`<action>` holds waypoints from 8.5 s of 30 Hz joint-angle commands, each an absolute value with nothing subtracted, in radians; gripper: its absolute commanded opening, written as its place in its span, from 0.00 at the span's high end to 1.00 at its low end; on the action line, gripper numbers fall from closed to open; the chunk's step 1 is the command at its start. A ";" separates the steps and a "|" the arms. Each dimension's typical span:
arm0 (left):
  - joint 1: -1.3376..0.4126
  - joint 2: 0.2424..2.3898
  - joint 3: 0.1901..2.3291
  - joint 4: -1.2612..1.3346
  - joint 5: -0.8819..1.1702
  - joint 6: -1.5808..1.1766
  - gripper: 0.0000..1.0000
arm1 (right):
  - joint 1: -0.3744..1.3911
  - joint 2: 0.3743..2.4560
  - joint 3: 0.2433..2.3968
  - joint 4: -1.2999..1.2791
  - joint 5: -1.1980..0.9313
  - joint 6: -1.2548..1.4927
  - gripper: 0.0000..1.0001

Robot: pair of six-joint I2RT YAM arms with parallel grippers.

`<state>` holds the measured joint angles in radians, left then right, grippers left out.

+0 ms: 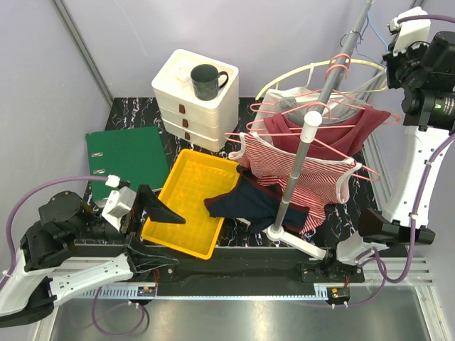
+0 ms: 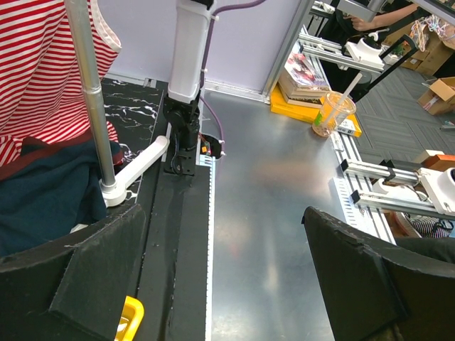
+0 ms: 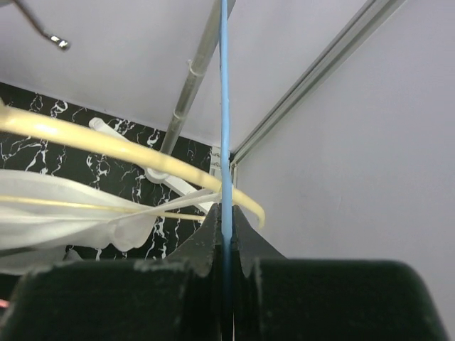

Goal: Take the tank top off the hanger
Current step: Place the hanger at the clothesline, then pick up the tank top from the center of the board, then place the tank top in the bin, then pick up the hanger from the clothesline.

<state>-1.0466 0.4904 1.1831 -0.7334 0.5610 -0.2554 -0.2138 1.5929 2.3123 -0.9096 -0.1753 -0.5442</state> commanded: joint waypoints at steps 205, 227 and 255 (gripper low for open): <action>-0.515 0.446 0.710 -0.265 0.469 -0.609 0.28 | -0.028 0.508 1.485 -1.103 -0.227 0.005 0.02; -0.515 0.448 0.770 -0.322 0.555 -0.542 0.26 | -0.025 0.575 1.298 -0.891 -0.606 -0.278 0.48; -0.514 0.471 0.811 -0.333 0.551 -0.557 0.25 | -0.025 0.668 1.290 -0.678 -0.736 -0.460 1.00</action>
<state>-0.5159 0.4553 0.7654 -0.3576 0.5278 -0.5571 -0.0307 0.5976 1.2263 -0.7601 -0.6788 -0.4129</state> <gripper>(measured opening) 0.744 0.066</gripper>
